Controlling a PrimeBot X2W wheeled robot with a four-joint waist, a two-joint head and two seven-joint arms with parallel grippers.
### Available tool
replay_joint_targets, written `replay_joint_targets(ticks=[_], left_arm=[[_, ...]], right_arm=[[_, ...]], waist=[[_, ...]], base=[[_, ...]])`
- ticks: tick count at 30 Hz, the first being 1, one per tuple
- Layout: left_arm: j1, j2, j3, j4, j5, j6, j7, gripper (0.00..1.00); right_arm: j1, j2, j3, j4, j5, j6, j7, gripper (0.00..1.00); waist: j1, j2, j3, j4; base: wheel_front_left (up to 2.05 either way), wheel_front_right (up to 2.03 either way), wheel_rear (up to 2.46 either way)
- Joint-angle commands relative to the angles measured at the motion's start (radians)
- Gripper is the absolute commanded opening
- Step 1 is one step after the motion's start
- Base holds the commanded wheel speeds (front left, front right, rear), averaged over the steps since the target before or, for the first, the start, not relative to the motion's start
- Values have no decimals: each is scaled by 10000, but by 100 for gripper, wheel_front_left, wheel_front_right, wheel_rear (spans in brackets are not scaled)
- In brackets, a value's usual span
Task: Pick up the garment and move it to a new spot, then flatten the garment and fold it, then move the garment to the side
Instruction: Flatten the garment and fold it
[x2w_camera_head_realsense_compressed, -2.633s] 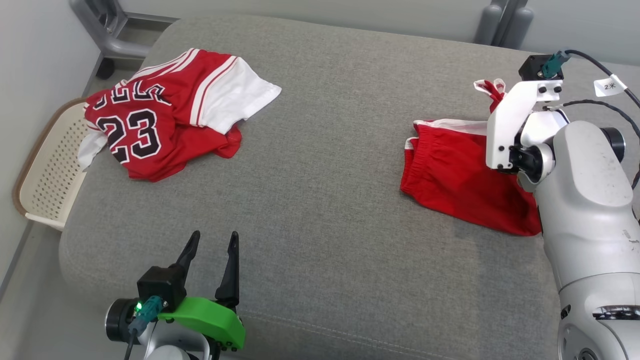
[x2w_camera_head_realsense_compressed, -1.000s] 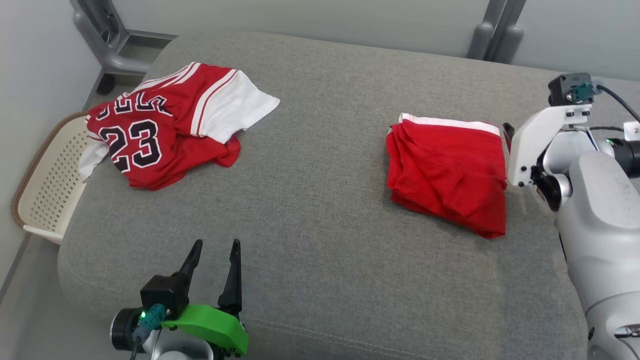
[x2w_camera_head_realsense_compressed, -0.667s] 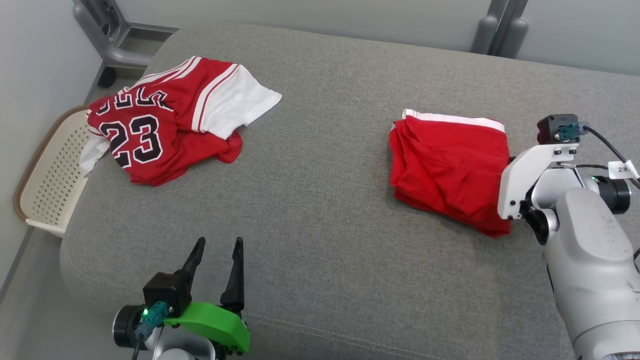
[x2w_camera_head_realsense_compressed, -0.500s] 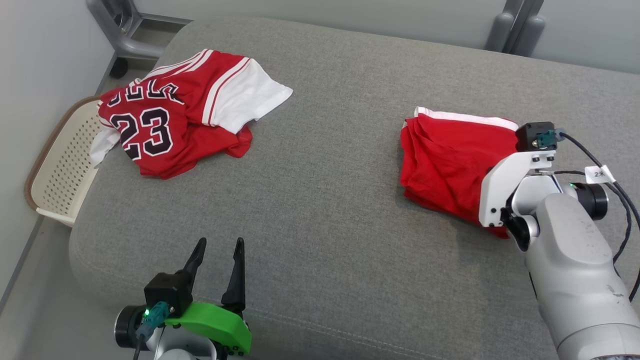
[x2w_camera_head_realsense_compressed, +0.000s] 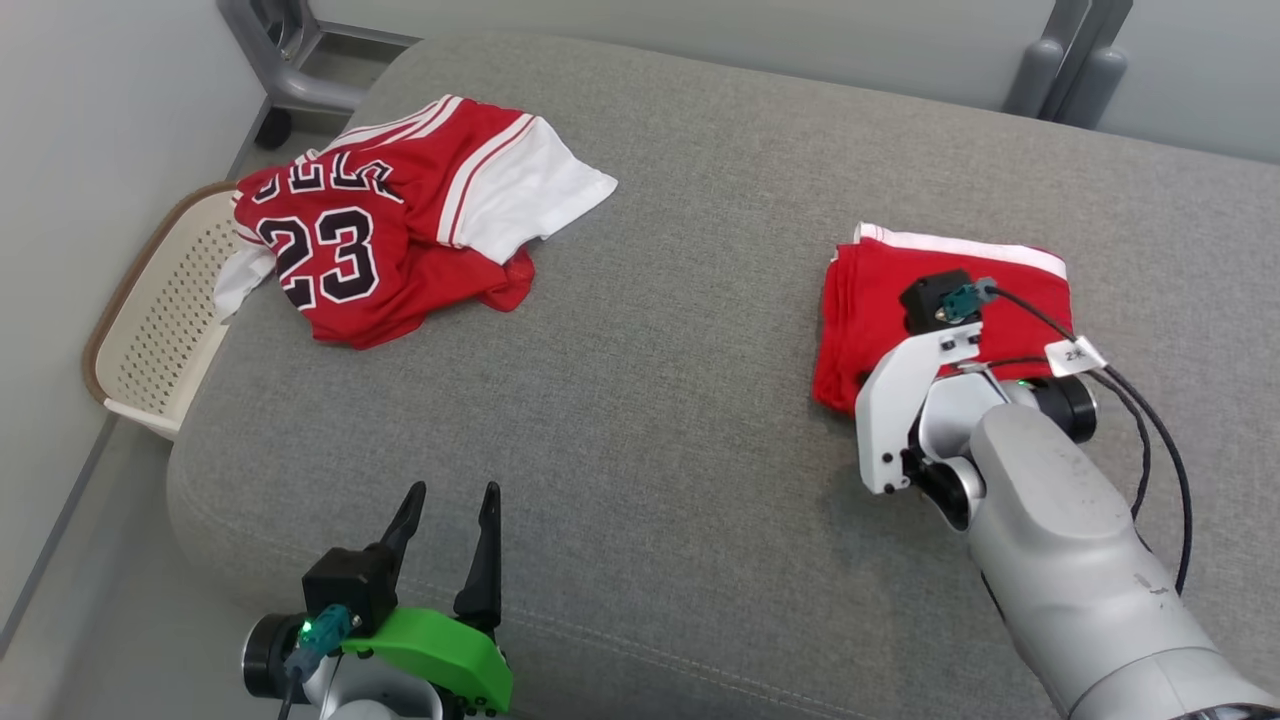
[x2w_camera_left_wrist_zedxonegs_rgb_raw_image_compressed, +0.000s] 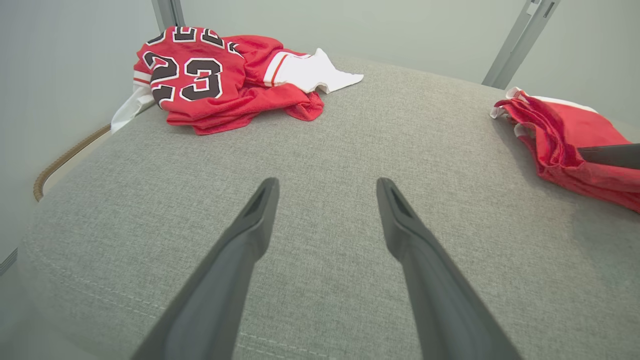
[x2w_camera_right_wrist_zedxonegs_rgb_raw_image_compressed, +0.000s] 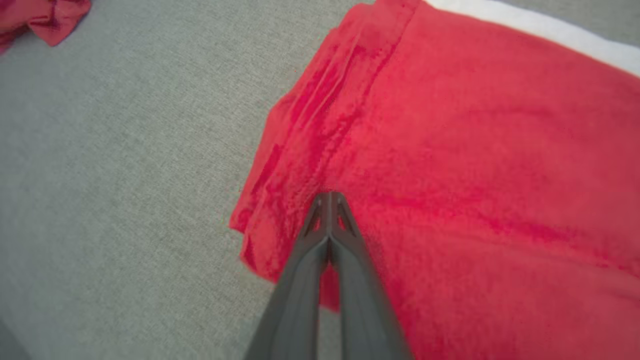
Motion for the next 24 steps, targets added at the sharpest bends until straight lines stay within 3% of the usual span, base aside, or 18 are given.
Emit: replay_joint_targets(ticks=[1,11,12,13,14,20,24], left_arm=[[-72,34,-19,37,-65,-38,3,100],[175,222,-13,-35,-115,83,73,100],[200,249,5,-52,-130,93,81,100],[235,284,25,-76,-132,119,73,100],[277,316,43,-103,-138,143,79,100],[419,473,103,-266,-191,278,141,100],[540,548,86,-408,-195,333,203,100]], right_arm=[[181,-26,378,38,337,-11,33,0],[-66,-26,2402,-190,2276,-11,-59,0],[-169,-26,2502,-228,2414,-11,-90,5],[-264,-24,2594,-254,2502,-11,-122,41],[-357,-25,2643,-259,2564,-11,-138,100],[-1012,-28,2174,60,2429,-11,-41,100],[-1317,-69,801,724,1968,-11,51,100]], waist=[[0,0,-138,106],[0,0,-487,263],[0,0,-524,238],[0,0,-560,201],[0,0,-597,156],[0,0,-840,-254],[0,0,-974,-521]], base=[[0,0,0],[0,0,0],[0,0,0],[0,0,0],[0,0,0],[0,0,0],[0,0,0]])
